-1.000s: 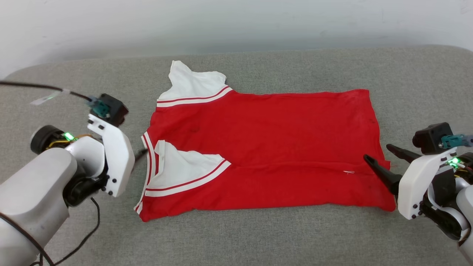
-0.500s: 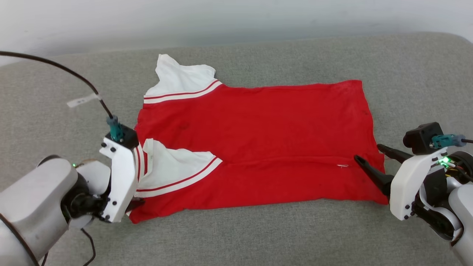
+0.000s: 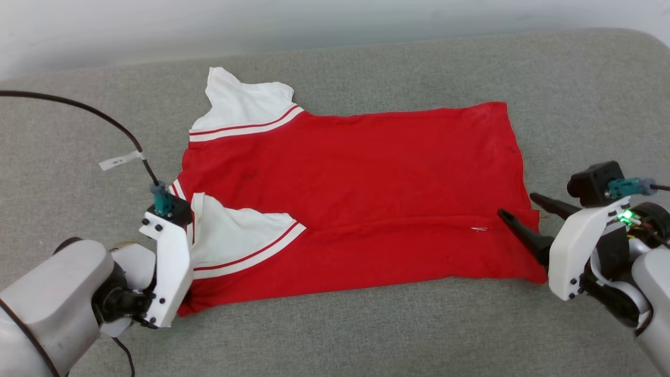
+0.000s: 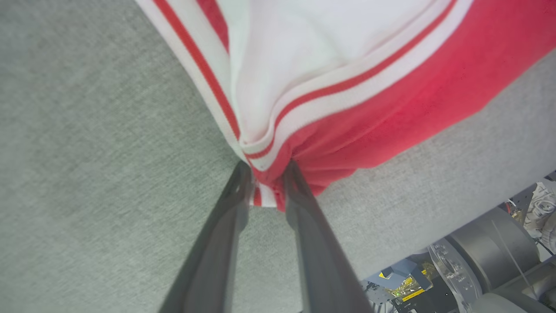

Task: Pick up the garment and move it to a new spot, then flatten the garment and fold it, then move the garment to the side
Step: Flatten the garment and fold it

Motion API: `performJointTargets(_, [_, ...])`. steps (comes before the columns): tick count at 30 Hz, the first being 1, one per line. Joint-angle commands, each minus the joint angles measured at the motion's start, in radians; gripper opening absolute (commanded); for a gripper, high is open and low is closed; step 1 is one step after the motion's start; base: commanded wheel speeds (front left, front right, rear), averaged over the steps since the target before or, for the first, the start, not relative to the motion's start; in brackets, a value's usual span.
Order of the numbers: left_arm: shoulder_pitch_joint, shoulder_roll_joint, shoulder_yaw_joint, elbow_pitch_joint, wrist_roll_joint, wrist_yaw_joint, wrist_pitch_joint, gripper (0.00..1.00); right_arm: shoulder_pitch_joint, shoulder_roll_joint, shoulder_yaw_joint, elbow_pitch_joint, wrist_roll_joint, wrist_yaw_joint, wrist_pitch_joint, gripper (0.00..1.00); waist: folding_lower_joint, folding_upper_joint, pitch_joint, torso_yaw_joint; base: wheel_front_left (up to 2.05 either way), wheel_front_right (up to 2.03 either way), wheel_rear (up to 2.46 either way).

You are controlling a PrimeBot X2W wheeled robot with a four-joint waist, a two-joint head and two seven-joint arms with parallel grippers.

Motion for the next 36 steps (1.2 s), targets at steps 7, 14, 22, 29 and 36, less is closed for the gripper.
performJointTargets(7, [0.02,0.01,0.012,-0.02,-0.015,-0.015,-0.055,0.0,-0.079,-0.085,0.037,-0.039,0.011,0.0,0.064,1.0,0.0,0.0,-0.051,0.003,0.0,0.0,0.0])
performJointTargets(14, [0.037,0.046,0.02,-0.094,-0.013,-0.014,-0.091,0.0,-0.161,-0.226,0.157,-0.121,0.104,-0.001,0.342,1.0,0.0,0.0,-0.075,0.013,0.0,0.0,0.0])
performJointTargets(22, [0.013,0.048,0.024,-0.163,0.009,0.0,-0.099,0.0,-0.224,-0.249,0.232,-0.09,0.191,-0.001,0.598,1.0,0.0,0.0,-0.038,0.04,0.0,0.0,0.0])
performJointTargets(29, [-0.018,0.037,0.02,-0.192,0.035,0.003,-0.091,0.0,-0.221,-0.154,0.251,0.056,0.202,-0.001,0.626,1.0,0.0,0.0,0.013,0.067,0.0,0.0,0.0])
performJointTargets(36, [-0.02,0.033,0.015,-0.186,0.038,-0.001,-0.099,0.0,-0.154,-0.033,0.286,0.209,0.208,0.0,0.582,1.0,0.0,0.0,0.042,0.079,0.0,0.0,0.0])
